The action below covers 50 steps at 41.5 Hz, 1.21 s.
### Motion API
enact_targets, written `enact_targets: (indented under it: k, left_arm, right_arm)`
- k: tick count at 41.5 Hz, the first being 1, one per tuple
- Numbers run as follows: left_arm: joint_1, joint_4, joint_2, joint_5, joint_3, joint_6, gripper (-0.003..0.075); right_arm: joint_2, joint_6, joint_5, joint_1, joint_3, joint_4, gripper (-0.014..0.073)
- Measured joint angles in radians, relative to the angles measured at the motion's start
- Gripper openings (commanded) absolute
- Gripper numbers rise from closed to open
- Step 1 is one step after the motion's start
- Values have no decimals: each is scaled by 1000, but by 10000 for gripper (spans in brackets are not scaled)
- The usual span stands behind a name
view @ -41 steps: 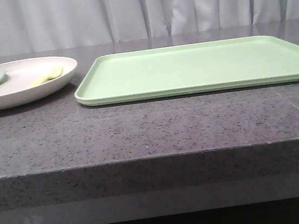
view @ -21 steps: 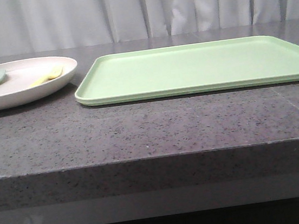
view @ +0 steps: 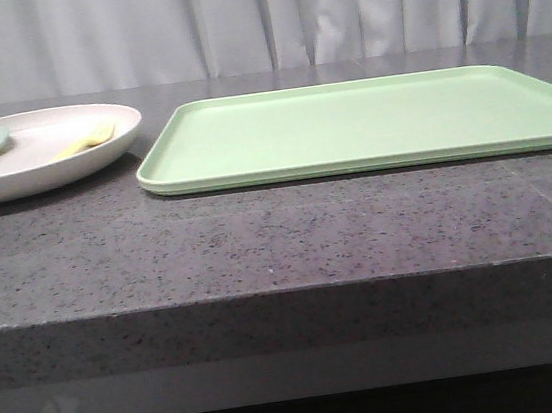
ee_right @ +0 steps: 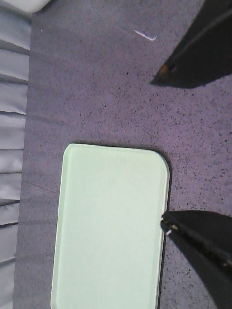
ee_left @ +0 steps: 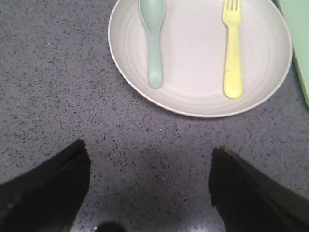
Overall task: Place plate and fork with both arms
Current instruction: 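Lower the left gripper to the plate rim nearest it and grasp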
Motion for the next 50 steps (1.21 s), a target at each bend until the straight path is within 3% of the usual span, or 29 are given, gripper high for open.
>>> enact_targets:
  k: [5, 14, 22, 41, 50]
  left_arm:
    - [76, -112, 119, 0, -56, 93, 494]
    - [239, -443, 306, 2, -130, 350, 494]
    - [316, -649, 459, 2, -183, 489, 493]
    - [323, -776, 770, 22, -345, 536, 488]
    - [323, -800, 834, 61, -394, 538, 321]
  right_arm:
    - [0, 0, 0, 0, 0, 0, 550]
    - [0, 0, 0, 0, 0, 0, 550]
    - [0, 0, 0, 0, 0, 0, 550]
    - [0, 0, 0, 0, 0, 0, 550]
    - [0, 0, 0, 0, 0, 0, 550]
